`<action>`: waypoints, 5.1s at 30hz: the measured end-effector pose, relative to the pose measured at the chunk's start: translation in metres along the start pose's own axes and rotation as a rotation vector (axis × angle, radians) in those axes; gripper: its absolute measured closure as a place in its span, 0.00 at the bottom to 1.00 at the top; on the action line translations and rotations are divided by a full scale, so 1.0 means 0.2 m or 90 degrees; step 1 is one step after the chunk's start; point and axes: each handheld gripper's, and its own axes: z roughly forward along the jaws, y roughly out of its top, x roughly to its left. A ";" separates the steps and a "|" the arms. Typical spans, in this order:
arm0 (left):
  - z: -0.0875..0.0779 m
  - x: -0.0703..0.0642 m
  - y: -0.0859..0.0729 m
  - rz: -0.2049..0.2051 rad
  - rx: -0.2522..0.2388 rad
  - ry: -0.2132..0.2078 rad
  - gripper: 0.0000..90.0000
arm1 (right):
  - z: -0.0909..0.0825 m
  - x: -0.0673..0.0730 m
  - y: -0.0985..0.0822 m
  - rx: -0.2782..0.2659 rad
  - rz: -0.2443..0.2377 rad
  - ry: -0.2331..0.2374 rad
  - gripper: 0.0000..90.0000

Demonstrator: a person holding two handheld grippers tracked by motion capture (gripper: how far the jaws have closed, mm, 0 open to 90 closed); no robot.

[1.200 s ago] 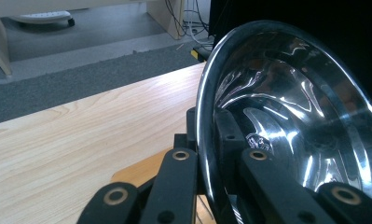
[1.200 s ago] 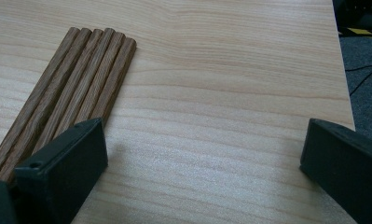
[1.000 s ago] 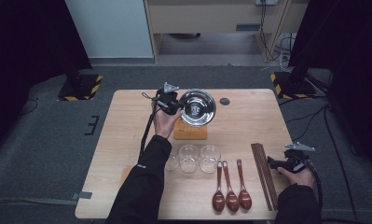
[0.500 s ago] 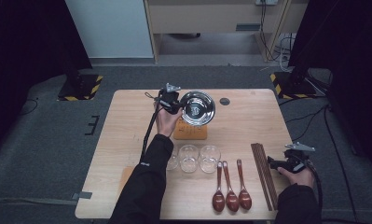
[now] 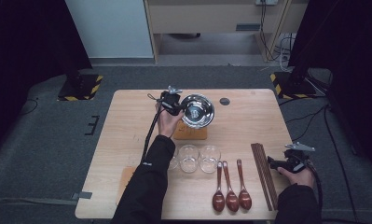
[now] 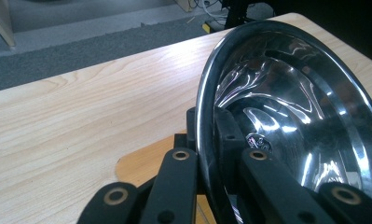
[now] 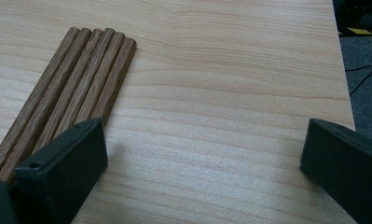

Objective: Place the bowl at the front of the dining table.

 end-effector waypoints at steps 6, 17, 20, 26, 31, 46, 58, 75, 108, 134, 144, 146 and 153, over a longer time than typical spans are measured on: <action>0.03 0.01 -0.01 -0.002 0.009 0.005 0.96 | 0.00 0.00 0.00 0.000 0.000 0.000 0.01; 0.08 0.05 -0.03 -0.011 0.026 0.014 0.96 | 0.00 0.00 0.00 0.000 0.000 0.000 0.01; 0.09 0.05 -0.04 -0.014 0.029 0.015 0.96 | 0.00 0.00 0.00 0.000 0.000 0.000 0.01; 0.11 0.06 -0.05 -0.016 0.038 0.020 0.96 | 0.00 0.00 0.00 0.000 0.000 0.000 0.01; 0.13 0.08 -0.06 -0.017 0.047 0.027 0.96 | 0.00 0.00 0.00 0.000 0.001 0.000 0.01; 0.19 0.09 -0.10 -0.022 0.072 0.037 0.96 | 0.00 0.00 0.00 0.000 -0.001 0.000 0.01; 0.23 0.11 -0.14 -0.032 0.092 0.039 0.96 | 0.00 0.00 0.00 0.000 0.000 0.000 0.01; 0.27 0.11 -0.17 -0.030 0.105 0.042 0.96 | 0.00 0.00 0.00 0.000 -0.002 0.000 0.01; 0.29 0.13 -0.21 -0.037 0.183 0.061 0.72 | 0.00 0.00 0.00 0.000 -0.001 -0.002 0.00; 0.23 0.14 -0.20 -0.025 0.172 0.067 0.62 | 0.00 0.00 0.00 -0.001 0.002 -0.005 0.00; 0.14 0.13 -0.18 -0.012 0.149 0.078 0.51 | 0.00 0.00 0.00 -0.001 0.002 -0.005 0.00; 0.11 0.13 -0.18 -0.011 0.143 0.078 0.50 | 0.00 0.00 0.00 -0.001 0.002 -0.005 0.00; 0.02 0.12 -0.17 -0.001 0.128 0.079 0.46 | 0.00 0.00 0.00 0.000 0.002 -0.005 0.00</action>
